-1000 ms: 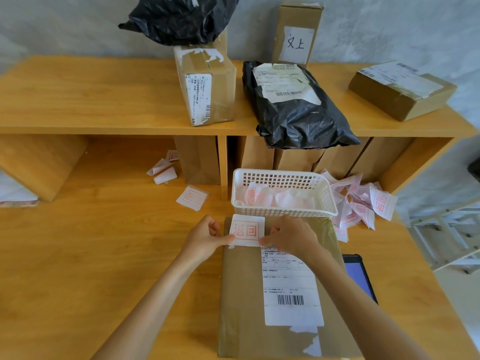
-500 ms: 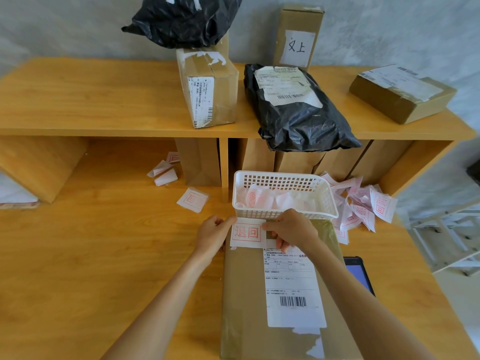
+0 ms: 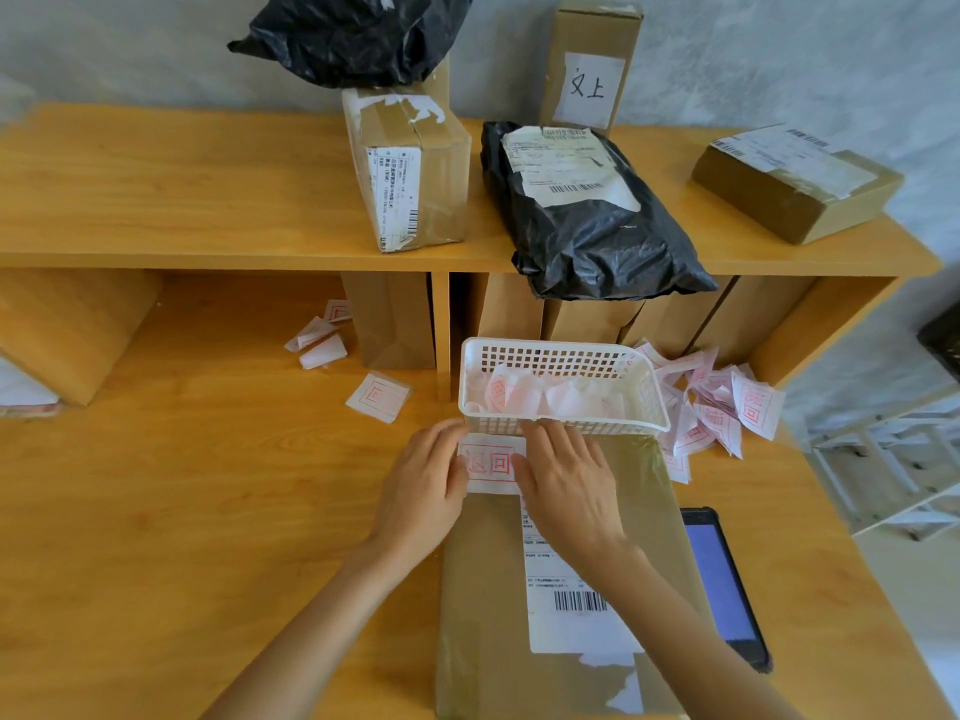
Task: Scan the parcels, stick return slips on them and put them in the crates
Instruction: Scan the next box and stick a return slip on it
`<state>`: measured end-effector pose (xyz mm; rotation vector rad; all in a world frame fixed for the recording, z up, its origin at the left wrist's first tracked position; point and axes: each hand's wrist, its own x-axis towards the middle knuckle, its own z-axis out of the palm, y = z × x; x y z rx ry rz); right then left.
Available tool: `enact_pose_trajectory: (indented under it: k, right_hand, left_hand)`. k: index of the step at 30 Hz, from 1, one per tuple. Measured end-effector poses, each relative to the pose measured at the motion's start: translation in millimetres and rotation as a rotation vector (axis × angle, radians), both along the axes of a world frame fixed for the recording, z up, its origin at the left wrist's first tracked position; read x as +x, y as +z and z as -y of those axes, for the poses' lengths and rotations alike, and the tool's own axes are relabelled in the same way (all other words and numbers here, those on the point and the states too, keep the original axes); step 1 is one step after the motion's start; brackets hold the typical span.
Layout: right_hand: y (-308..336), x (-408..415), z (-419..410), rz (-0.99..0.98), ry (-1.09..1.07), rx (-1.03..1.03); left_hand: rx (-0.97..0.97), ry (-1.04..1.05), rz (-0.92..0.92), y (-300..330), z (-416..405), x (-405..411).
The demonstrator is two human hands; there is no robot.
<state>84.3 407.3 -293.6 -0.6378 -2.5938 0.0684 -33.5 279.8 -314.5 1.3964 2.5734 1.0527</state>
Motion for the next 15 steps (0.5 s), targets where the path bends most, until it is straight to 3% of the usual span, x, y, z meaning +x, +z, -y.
enact_pose_trajectory:
  k: [3, 7, 15]
  right_hand:
    - [-13.9, 1.1, 14.0, 0.201, 0.066, -0.064]
    - [-21.1, -0.6, 20.1, 0.381, 0.046, -0.126]
    - [-20.7, 2.5, 17.2, 0.369, -0.007, -0.167]
  left_hand:
    - [-0.141, -0.151, 0.062, 1.6, -3.9, 9.6]
    - [-0.312, -0.183, 0.194, -2.8, -5.9, 12.4]
    - [-0.325, -0.155, 0.178, -8.4, 1.0, 9.1]
